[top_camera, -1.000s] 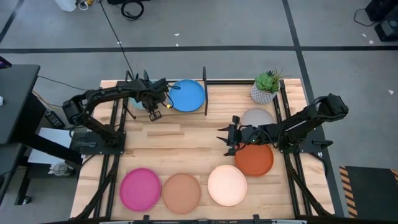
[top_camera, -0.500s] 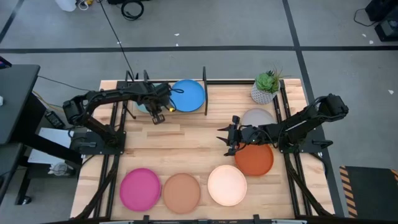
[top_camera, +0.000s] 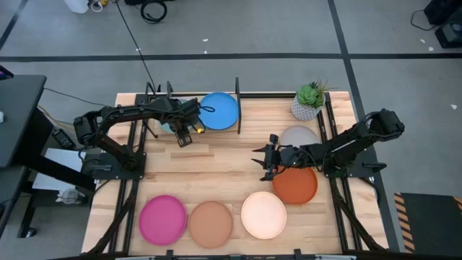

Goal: Place and stack plates onto a shelf
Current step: Stack the pink plate on top of the blue plate on the shelf

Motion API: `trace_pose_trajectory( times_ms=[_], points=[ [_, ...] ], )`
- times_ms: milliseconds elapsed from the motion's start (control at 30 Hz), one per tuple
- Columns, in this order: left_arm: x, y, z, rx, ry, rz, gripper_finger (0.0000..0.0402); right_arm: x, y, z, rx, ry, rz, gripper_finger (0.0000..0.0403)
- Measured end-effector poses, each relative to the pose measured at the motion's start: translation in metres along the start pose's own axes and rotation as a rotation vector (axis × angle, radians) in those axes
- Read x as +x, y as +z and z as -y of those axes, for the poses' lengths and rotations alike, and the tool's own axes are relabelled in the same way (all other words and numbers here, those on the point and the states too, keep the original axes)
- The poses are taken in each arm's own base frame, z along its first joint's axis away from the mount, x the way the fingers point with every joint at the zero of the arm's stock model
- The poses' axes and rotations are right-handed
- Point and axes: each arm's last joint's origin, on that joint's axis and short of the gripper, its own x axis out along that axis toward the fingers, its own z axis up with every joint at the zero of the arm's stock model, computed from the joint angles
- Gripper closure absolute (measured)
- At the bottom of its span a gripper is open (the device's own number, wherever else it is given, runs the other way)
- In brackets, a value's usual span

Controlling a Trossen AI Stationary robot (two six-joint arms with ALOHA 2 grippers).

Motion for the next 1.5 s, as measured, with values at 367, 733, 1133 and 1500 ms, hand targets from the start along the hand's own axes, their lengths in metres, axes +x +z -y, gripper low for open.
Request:
trace_pose_trajectory(
  times_ms=[367,733,1133,1500],
  points=[
    [-0.027,-0.001,0.07,0.04,-0.144,0.006,0.0269,0.0,0.0,0.0,-0.009,0.0,0.0,0.0243],
    [-0.044,-0.057,0.194,0.066,-0.3,0.011,0.0269,0.002,0.006,0.006,-0.056,-0.026,0.055,0.0243],
    [-0.023,-0.096,0.246,0.107,-0.239,-0.123,0.0269,0.006,0.01,0.016,-0.076,0.044,0.131,0.0243],
    [-0.024,-0.091,0.269,-0.298,-0.45,-0.243,0.0269,0.009,0.011,0.026,-0.082,0.021,0.143,0.0243]
  ],
)
